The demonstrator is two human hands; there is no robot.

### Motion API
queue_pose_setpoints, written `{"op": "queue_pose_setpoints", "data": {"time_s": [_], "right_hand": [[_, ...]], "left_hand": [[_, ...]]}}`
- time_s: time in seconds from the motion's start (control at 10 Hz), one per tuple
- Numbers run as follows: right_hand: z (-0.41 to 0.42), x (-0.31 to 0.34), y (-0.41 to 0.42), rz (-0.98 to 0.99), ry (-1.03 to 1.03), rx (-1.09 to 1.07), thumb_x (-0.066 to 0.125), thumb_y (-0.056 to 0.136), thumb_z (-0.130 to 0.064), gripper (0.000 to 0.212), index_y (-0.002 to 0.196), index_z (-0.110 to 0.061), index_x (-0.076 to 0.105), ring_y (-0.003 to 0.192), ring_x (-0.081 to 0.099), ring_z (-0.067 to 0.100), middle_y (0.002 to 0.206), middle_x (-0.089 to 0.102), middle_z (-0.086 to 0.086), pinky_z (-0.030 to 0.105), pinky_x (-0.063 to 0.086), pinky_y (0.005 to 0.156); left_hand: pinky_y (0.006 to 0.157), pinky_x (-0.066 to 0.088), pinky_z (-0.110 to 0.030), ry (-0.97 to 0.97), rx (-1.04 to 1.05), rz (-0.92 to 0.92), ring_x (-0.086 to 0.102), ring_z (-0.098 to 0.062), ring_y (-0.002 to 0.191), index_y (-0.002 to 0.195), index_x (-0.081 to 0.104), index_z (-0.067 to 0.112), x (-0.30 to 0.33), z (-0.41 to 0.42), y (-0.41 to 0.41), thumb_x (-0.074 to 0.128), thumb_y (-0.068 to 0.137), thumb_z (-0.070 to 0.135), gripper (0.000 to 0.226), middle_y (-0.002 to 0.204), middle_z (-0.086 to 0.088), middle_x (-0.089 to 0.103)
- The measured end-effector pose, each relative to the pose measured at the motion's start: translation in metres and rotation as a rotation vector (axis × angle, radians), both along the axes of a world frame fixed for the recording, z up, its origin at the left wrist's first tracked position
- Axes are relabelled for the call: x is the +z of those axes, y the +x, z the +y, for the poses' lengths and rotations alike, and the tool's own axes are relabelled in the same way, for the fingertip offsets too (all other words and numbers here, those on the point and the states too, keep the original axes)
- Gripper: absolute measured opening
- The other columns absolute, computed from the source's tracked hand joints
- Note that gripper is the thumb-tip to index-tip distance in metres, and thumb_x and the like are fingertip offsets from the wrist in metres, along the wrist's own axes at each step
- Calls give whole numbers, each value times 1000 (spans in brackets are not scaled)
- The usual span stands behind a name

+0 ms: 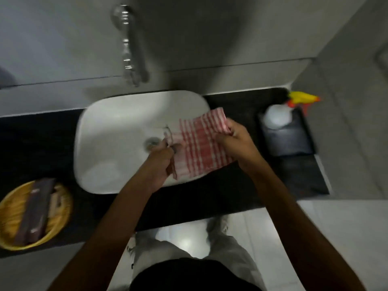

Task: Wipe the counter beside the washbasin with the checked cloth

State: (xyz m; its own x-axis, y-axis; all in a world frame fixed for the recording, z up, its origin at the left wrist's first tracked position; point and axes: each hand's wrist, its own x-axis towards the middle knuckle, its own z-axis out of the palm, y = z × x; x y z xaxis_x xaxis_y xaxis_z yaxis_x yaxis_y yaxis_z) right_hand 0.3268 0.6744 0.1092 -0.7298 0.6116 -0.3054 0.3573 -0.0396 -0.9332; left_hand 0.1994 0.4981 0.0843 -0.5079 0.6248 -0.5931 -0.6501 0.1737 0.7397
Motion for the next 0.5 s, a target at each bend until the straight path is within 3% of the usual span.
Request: {"op": "queue_pose_setpoints", "data": {"time_s": [0.1,0.2,0.3,0.4,0.5], "right_hand": [[109,-36,96,-192,106,-171,63,93,-3,30,97,-31,74,91,74,8,87,78,-16,36,63,90],[168,-60,141,-325,169,-239,61,92,-4,22,96,-19,77,88,74,18,91,78,0,52,61,93],[232,-80,174,-448,236,-292,64,88,-9,21,105,-4,77,91,72,32,100,77,22,51,59,92],[253,-86,180,-573,319,-244,67,92,-14,41,128,6,68,116,69,42,124,70,32,49,52,101],[247,-87,183,-760,609,-144,62,95,-17,46,137,1,56,125,62,46,135,63,28,50,53,103]], "left_hand": [[93,60,-47,-88,-237,18,73,-26,107,143,57,21,-22,122,85,50,104,6,43,117,-3,76],[83,61,-43,-161,-376,71,70,-23,104,145,55,25,-41,193,129,55,105,20,41,122,-2,73],[73,58,-38,-239,-511,69,69,-28,106,143,55,19,-61,272,163,54,104,20,38,134,-10,67],[79,55,-40,-312,-550,168,68,-36,113,131,61,8,-77,293,176,53,102,11,30,131,-17,68],[91,51,-36,-424,-409,607,63,-33,123,123,63,4,-78,285,184,60,100,17,27,132,-17,66]]}}
